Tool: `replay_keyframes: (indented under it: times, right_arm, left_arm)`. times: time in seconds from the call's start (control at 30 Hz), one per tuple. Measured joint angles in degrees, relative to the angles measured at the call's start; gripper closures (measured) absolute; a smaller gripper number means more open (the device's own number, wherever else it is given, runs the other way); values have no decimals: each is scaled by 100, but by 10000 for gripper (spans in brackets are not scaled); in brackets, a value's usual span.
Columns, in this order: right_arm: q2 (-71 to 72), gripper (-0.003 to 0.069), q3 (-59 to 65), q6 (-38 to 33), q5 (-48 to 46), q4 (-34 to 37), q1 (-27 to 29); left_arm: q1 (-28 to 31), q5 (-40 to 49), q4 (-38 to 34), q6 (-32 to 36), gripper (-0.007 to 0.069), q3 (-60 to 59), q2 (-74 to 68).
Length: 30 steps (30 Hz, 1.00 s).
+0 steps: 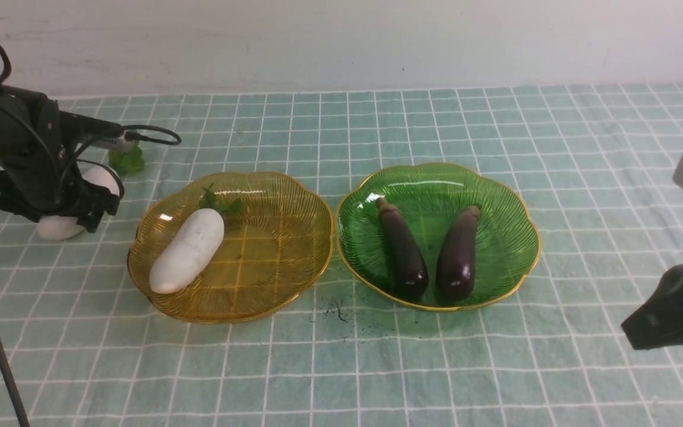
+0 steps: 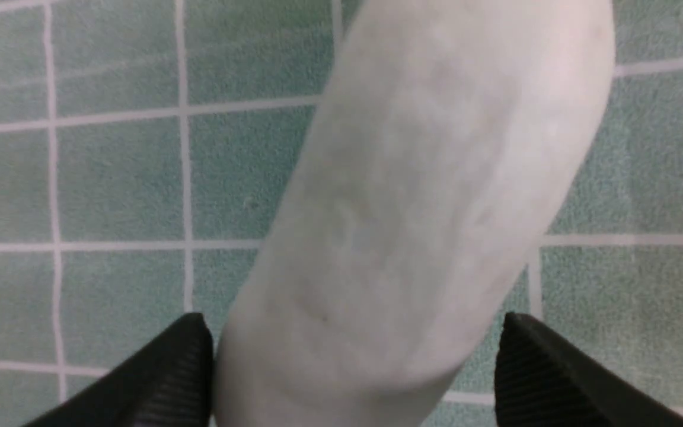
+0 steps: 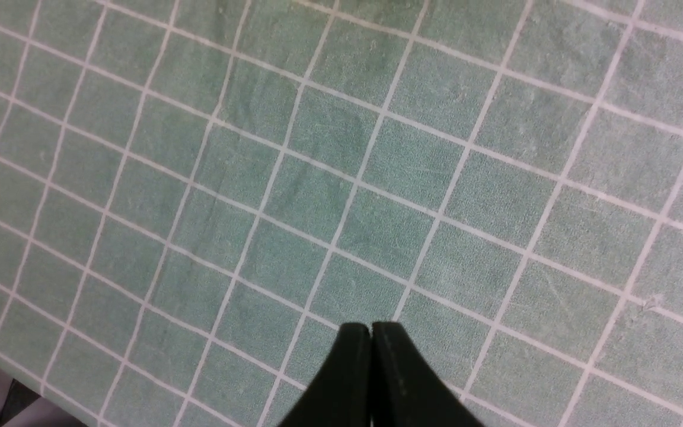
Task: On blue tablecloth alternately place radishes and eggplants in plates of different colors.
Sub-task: 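Pick up the white radish and place it in the left plate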
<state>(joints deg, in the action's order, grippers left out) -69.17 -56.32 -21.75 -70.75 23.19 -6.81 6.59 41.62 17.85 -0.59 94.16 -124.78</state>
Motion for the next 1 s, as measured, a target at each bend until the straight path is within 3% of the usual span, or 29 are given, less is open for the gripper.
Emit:
replay_keyframes:
  times: [0.1, 0.17, 0.43, 0.63, 0.83, 1.0]
  right_arm:
    - [0, 673, 0, 0, 1, 4, 0]
    - [0, 673, 0, 0, 1, 4, 0]
    - [0, 673, 0, 0, 1, 4, 0]
    - [0, 673, 0, 0, 57, 4, 0]
    - [0, 673, 0, -10, 62, 4, 0]
    - [0, 673, 0, 1, 26, 28, 0]
  left_arm:
    - [0, 38, 11, 0, 127, 0, -80]
    - [0, 119, 30, 0, 218, 7, -80]
    - [0, 1107, -303, -17, 218, -14, 640]
    - [0, 2700, -1628, 5, 218, 3, 2252]
    - [-270, 2891, -3191, 724, 218, -311, 2768]
    - [-834, 2678, -3656, 949, 218, -803, 2600]
